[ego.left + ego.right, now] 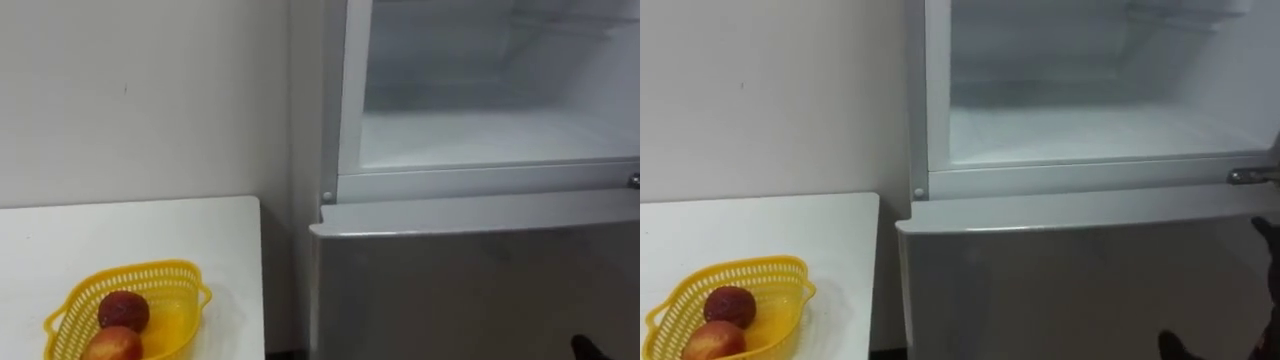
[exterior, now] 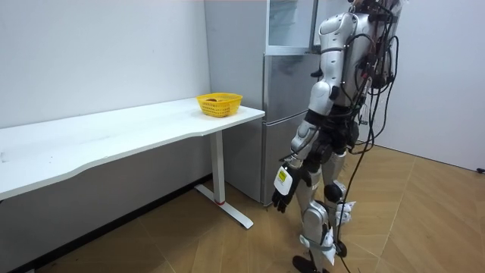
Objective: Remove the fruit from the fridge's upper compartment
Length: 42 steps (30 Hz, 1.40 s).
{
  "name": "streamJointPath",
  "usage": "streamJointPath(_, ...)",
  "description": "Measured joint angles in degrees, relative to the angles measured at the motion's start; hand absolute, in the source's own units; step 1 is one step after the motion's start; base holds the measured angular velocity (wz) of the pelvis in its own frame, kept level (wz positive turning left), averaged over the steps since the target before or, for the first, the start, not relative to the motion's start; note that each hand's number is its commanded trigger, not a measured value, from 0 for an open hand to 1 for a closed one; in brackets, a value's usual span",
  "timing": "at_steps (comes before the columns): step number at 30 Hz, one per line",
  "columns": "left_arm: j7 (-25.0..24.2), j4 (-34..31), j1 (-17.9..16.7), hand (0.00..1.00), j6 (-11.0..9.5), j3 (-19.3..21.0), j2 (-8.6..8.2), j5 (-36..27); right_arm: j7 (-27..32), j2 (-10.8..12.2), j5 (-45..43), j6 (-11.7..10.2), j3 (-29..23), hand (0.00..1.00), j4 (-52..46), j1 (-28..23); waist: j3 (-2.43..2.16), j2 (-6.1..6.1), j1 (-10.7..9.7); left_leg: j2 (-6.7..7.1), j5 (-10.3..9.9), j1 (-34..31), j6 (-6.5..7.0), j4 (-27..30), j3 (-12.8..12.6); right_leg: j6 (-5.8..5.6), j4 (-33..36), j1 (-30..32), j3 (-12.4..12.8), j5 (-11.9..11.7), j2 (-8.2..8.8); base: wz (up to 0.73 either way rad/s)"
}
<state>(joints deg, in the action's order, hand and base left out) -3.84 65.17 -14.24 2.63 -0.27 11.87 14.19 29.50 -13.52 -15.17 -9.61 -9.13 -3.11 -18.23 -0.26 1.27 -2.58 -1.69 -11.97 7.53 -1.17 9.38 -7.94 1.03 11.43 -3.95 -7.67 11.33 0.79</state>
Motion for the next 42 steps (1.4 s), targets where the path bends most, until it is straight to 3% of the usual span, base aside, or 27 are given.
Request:
streamJointPath(2,0.01,-0.21,0.21,0.00,0.23,0.00,-0.23,0.01,-1.48,0.45,4.31,0.24,1.78,0.00,5.25,-0.94,0.02,-0.60,-0.42,0.03,0.00,0.12,0.00,0.00,-0.02,-0.08,0.01,-0.07,-0.19,-0.09,0.01,0.00)
streamJointPath(8,1.76,-1.55,0.90,0.00,1.22,0.06,-0.76,-0.34,-5.95,2.40,6.37,2.15,3.78,0.00,21.29,-2.17,-0.11,-1.18,-0.87,0.02,0.00,0.13,0.00,0.00,-0.05,-0.07,0.00,-0.16,0.05,-0.08,0.03,0.00)
streamJointPath(11,2.97,-1.68,1.93,0.00,1.16,0.29,-1.07,-2.39,-8.58,2.82,8.00,3.55,5.30,0.00,29.78,-2.48,-0.08,-1.22,-0.71,0.02,0.00,0.03,0.00,-0.02,-0.05,-0.08,0.00,0.09,0.26,-0.07,0.00,0.00)
streamJointPath(18,4.87,-2.20,1.04,0.00,0.95,2.53,-1.96,-3.33,-11.46,4.29,12.35,3.78,5.33,0.00,47.46,-2.11,-0.11,-0.32,-0.99,0.07,0.00,0.14,0.00,-0.05,-0.05,-0.13,0.06,-0.42,0.63,-0.03,0.01,-0.01)
streamJointPath(21,4.83,-2.14,0.40,0.00,1.26,2.61,-2.05,-2.98,-14.31,4.18,12.67,5.84,5.00,0.00,59.37,-0.52,-0.16,-0.20,-1.21,0.20,0.00,0.27,0.00,-0.02,0.20,-0.20,-0.46,-0.92,0.30,-0.01,0.12,0.09)
streamJointPath(25,4.20,-2.20,0.09,0.00,4.52,4.62,-2.34,1.70,-19.92,4.19,12.18,11.55,3.47,0.00,72.47,2.52,-0.14,-0.17,-0.41,0.24,0.00,1.05,0.00,-0.03,0.19,-0.26,-0.74,-1.43,0.34,0.05,0.17,-0.02)
streamJointPath(29,4.16,-2.15,0.24,0.00,6.48,4.53,-2.37,1.76,-23.69,4.30,15.02,16.04,3.22,0.00,75.14,3.57,0.04,-0.10,-0.42,0.29,-0.01,1.24,0.01,-0.01,0.93,-0.35,-0.70,-1.94,-0.15,0.24,0.27,0.09)
streamJointPath(33,4.12,-2.18,0.67,0.00,7.22,4.52,-2.60,1.76,-24.37,4.29,17.42,17.20,1.00,0.00,76.04,7.58,0.18,-0.05,-0.28,0.29,-0.06,1.09,0.10,0.01,1.73,-0.35,-0.20,-1.48,-0.14,0.26,0.27,0.02)
streamJointPath(36,4.09,-2.51,1.04,0.00,7.46,4.65,-2.66,1.74,-24.37,4.39,24.75,17.01,0.88,0.00,76.24,10.12,0.46,-0.10,-0.44,0.09,-0.37,0.88,0.53,-0.10,1.76,-0.31,0.33,-1.01,-0.30,0.35,0.01,0.03)
streamJointPath(39,4.15,-2.69,0.91,0.00,8.13,4.93,-2.71,1.70,-24.46,5.23,39.38,16.80,-2.38,0.00,76.25,10.42,0.45,-0.13,-0.51,0.07,-0.41,1.00,0.56,-0.57,1.97,-0.29,0.01,-1.23,-0.60,0.32,-0.08,0.05)
streamJointPath(42,4.12,-2.92,0.13,0.00,9.29,5.87,-3.04,1.74,-24.55,5.82,55.95,17.23,-7.04,0.00,76.56,8.62,0.44,-0.23,-2.47,0.12,-0.42,0.97,0.56,-0.66,2.04,-0.35,-0.76,-1.82,-1.07,0.21,0.02,0.07)
